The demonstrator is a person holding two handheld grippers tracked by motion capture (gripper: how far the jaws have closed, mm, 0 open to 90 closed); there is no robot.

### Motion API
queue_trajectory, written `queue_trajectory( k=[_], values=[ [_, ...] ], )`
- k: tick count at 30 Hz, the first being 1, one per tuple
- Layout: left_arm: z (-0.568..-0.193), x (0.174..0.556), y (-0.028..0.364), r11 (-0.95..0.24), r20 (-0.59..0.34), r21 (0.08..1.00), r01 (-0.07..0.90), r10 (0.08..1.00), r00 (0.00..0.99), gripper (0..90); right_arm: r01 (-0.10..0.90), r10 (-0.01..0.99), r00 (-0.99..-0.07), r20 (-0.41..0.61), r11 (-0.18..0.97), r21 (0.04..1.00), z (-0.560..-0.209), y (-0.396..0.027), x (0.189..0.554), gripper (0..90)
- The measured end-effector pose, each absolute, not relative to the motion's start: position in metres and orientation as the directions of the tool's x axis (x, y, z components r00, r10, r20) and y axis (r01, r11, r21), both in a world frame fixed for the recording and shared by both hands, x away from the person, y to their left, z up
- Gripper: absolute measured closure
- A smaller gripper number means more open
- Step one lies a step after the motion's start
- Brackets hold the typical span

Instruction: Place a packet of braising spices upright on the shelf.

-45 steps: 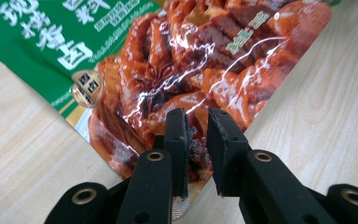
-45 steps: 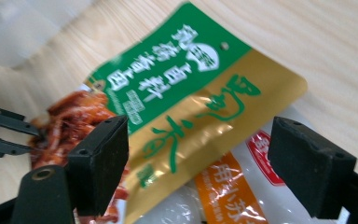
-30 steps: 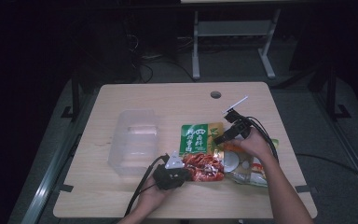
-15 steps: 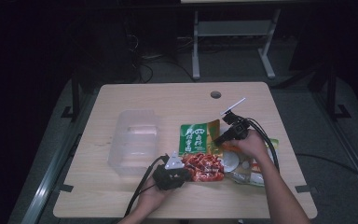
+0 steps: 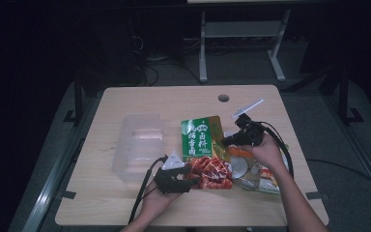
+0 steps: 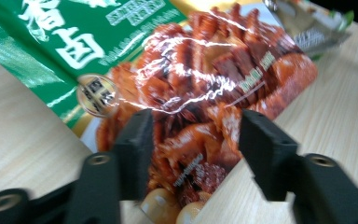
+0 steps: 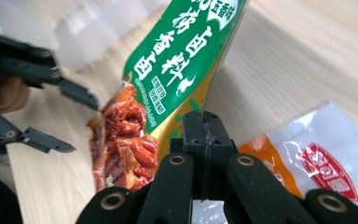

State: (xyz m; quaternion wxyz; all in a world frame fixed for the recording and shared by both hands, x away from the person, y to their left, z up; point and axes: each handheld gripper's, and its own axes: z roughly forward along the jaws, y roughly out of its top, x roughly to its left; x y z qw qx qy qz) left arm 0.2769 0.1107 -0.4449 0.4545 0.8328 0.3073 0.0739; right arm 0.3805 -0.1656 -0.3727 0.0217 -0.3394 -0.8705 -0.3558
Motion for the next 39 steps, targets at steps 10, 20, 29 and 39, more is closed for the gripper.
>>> queue_trajectory(
  k=[10, 20, 29, 39],
  values=[
    [-0.436, 0.278, 0.114, -0.282, -0.208, 0.838, 0.467, 0.625, 0.752, 22.7, 0.453, 0.524, -0.838, 0.156, 0.506, 0.734, -0.353, -0.184, 0.333, 90.0],
    [-0.438, 0.291, 0.109, -0.261, -0.255, 0.837, 0.480, 0.591, 0.765, 21.6, 0.324, 0.473, -0.878, 0.073, 0.474, 0.819, -0.347, -0.204, 0.296, 90.0],
    [-0.439, 0.296, 0.106, -0.265, -0.333, 0.827, 0.495, 0.478, 0.813, 63.3, 0.316, 0.469, -0.878, 0.101, 0.406, 0.858, -0.361, -0.215, 0.284, 90.0],
    [-0.432, 0.282, 0.116, -0.288, -0.290, 0.839, 0.462, 0.481, 0.827, 84.0, 0.339, 0.479, -0.866, 0.148, 0.343, 0.876, -0.378, -0.213, 0.276, 89.6]
  ],
)
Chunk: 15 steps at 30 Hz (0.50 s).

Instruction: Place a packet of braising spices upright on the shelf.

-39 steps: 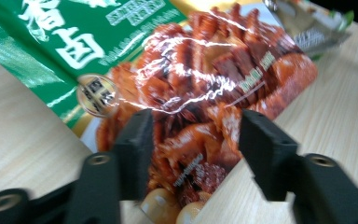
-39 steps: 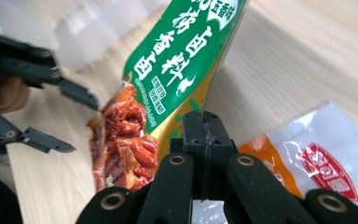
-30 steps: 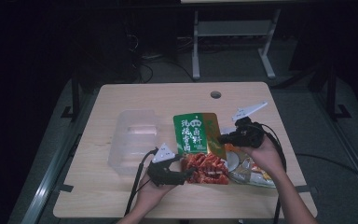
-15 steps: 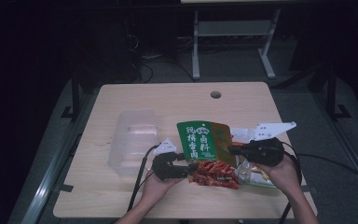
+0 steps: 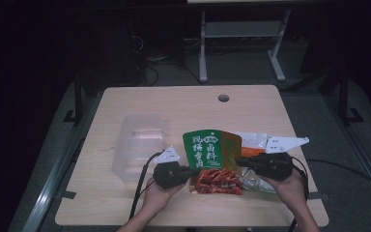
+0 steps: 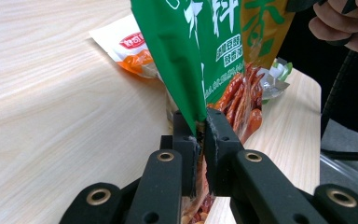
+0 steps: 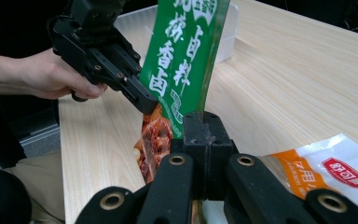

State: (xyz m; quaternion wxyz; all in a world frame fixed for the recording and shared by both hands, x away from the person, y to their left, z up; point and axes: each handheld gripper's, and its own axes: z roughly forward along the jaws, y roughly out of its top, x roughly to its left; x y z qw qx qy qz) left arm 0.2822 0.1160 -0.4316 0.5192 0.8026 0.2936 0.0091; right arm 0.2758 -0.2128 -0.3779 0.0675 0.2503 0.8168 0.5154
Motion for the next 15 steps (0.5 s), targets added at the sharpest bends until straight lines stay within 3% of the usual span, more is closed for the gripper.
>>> queue_trajectory(
  k=[4, 10, 12, 15],
  values=[
    [-0.431, 0.276, 0.120, -0.296, -0.258, 0.848, 0.440, 0.494, 0.830, 84.3, 0.342, 0.485, -0.863, 0.140, 0.358, 0.869, -0.380, -0.208, 0.275, 87.8],
    [-0.430, 0.273, 0.122, -0.311, -0.225, 0.855, 0.415, 0.498, 0.838, 84.3, 0.373, 0.497, -0.850, 0.177, 0.329, 0.867, -0.384, -0.201, 0.277, 75.7],
    [-0.430, 0.273, 0.122, -0.320, -0.213, 0.856, 0.406, 0.497, 0.841, 84.4, 0.399, 0.506, -0.840, 0.199, 0.326, 0.857, -0.386, -0.196, 0.280, 66.7],
    [-0.430, 0.273, 0.122, -0.319, -0.207, 0.859, 0.399, 0.497, 0.843, 84.4, 0.406, 0.512, -0.836, 0.200, 0.330, 0.852, -0.388, -0.194, 0.283, 65.7]
  ],
)
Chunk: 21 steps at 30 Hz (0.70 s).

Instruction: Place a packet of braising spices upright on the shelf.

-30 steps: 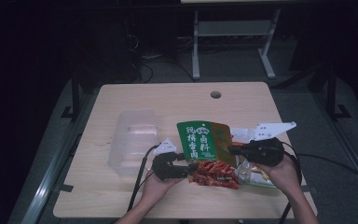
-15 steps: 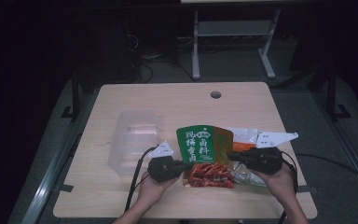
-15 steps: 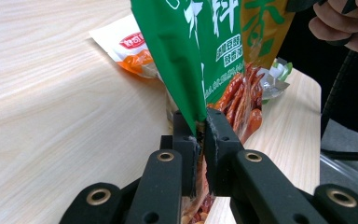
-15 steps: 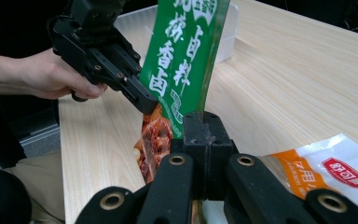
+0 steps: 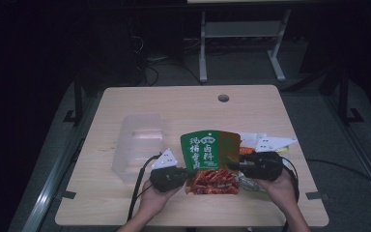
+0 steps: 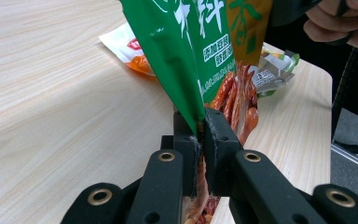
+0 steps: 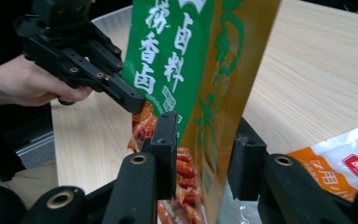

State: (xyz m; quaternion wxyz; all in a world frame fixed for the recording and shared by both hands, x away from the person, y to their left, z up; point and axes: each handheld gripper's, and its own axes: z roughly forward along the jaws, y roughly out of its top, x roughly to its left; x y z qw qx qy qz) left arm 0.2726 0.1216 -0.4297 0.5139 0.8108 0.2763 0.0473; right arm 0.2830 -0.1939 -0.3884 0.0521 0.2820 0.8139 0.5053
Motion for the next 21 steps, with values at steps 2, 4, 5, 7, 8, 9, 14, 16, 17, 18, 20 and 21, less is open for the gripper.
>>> queue_trajectory(
  k=[2, 4, 5, 7, 8, 9, 14, 16, 17, 18, 20, 21],
  values=[
    [-0.429, 0.272, 0.121, -0.333, -0.193, 0.859, 0.389, 0.494, 0.848, 84.4, 0.423, 0.519, -0.829, 0.208, 0.339, 0.840, -0.390, -0.191, 0.287, 64.1],
    [-0.428, 0.271, 0.120, -0.338, -0.181, 0.861, 0.379, 0.492, 0.851, 84.3, 0.433, 0.514, -0.830, 0.215, 0.351, 0.831, -0.393, -0.187, 0.291, 63.5],
    [-0.428, 0.271, 0.120, -0.338, -0.173, 0.865, 0.371, 0.494, 0.852, 84.3, 0.437, 0.510, -0.833, 0.215, 0.369, 0.820, -0.395, -0.183, 0.292, 62.2],
    [-0.428, 0.271, 0.120, -0.339, -0.176, 0.864, 0.373, 0.492, 0.853, 84.2, 0.444, 0.503, -0.836, 0.221, 0.381, 0.811, -0.396, -0.179, 0.292, 64.7],
    [-0.428, 0.270, 0.120, -0.340, -0.175, 0.863, 0.373, 0.491, 0.853, 84.2, 0.438, 0.499, -0.840, 0.213, 0.394, 0.808, -0.396, -0.178, 0.291, 67.7],
    [-0.428, 0.270, 0.121, -0.336, -0.177, 0.865, 0.373, 0.492, 0.853, 84.2, 0.438, 0.496, -0.842, 0.214, 0.395, 0.807, -0.396, -0.178, 0.291, 71.0],
    [-0.427, 0.269, 0.121, -0.345, -0.166, 0.865, 0.365, 0.489, 0.856, 83.1, 0.427, 0.481, -0.851, 0.211, 0.400, 0.811, -0.396, -0.178, 0.288, 88.5],
    [-0.427, 0.268, 0.121, -0.343, -0.161, 0.868, 0.359, 0.490, 0.857, 81.5, 0.432, 0.482, -0.849, 0.218, 0.393, 0.812, -0.396, -0.179, 0.287, 88.9],
    [-0.427, 0.267, 0.121, -0.342, -0.162, 0.868, 0.360, 0.490, 0.857, 81.1, 0.432, 0.476, -0.850, 0.224, 0.387, 0.815, -0.396, -0.180, 0.287, 89.0],
    [-0.427, 0.267, 0.121, -0.341, -0.163, 0.868, 0.360, 0.490, 0.856, 80.3, 0.434, 0.475, -0.849, 0.230, 0.380, 0.817, -0.396, -0.181, 0.286, 89.0],
    [-0.426, 0.266, 0.122, -0.336, -0.168, 0.868, 0.366, 0.495, 0.853, 77.9, 0.441, 0.468, -0.848, 0.247, 0.365, 0.820, -0.397, -0.183, 0.285, 89.2],
    [-0.425, 0.265, 0.123, -0.340, -0.163, 0.868, 0.362, 0.494, 0.854, 76.5, 0.439, 0.464, -0.849, 0.251, 0.358, 0.824, -0.397, -0.184, 0.284, 89.2]
  ],
)
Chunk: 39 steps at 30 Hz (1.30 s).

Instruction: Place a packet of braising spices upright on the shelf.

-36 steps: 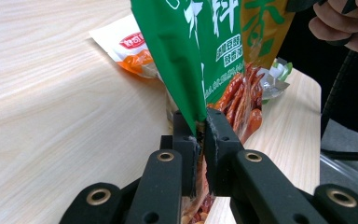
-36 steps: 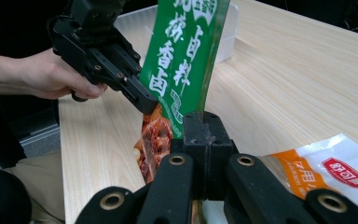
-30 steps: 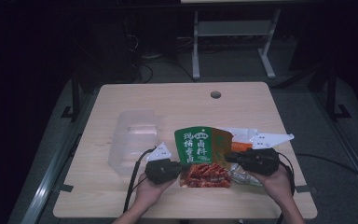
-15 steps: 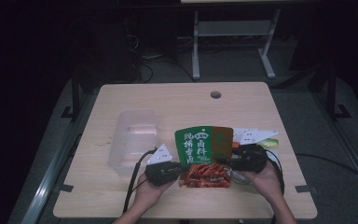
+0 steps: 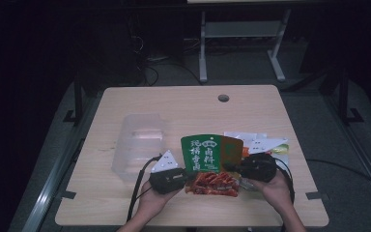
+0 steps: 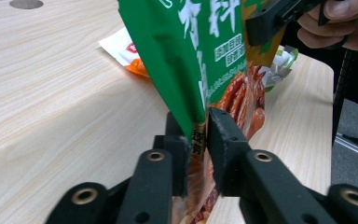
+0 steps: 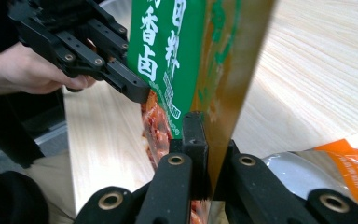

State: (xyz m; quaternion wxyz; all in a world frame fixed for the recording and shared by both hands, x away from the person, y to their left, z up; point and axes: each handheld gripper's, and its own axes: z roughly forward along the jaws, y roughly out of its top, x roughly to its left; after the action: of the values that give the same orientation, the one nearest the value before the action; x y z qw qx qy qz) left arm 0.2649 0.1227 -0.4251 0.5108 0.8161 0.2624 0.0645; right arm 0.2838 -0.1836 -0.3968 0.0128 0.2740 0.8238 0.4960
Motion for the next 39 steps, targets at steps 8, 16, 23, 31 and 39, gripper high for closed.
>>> queue_trajectory(
  k=[8, 16, 23, 31, 39],
  values=[
    [-0.421, 0.259, 0.126, -0.322, -0.166, 0.871, 0.372, 0.521, 0.837, 63.3, 0.389, 0.462, -0.863, 0.204, 0.349, 0.853, -0.384, -0.179, 0.271, 89.7],
    [-0.417, 0.241, 0.132, -0.349, -0.139, 0.863, 0.366, 0.532, 0.835, 54.7, 0.374, 0.483, -0.854, 0.193, 0.313, 0.873, -0.365, -0.180, 0.263, 89.8],
    [-0.420, 0.229, 0.148, -0.369, -0.135, 0.850, 0.376, 0.537, 0.833, 53.1, 0.387, 0.503, -0.837, 0.214, 0.270, 0.882, -0.351, -0.182, 0.271, 89.8],
    [-0.419, 0.224, 0.148, -0.379, -0.114, 0.856, 0.352, 0.524, 0.844, 53.5, 0.384, 0.538, -0.823, 0.185, 0.286, 0.878, -0.325, -0.164, 0.291, 89.8],
    [-0.420, 0.220, 0.142, -0.404, -0.086, 0.855, 0.327, 0.510, 0.856, 52.7, 0.350, 0.534, -0.834, 0.139, 0.317, 0.881, -0.306, -0.141, 0.310, 89.8]
  ],
)
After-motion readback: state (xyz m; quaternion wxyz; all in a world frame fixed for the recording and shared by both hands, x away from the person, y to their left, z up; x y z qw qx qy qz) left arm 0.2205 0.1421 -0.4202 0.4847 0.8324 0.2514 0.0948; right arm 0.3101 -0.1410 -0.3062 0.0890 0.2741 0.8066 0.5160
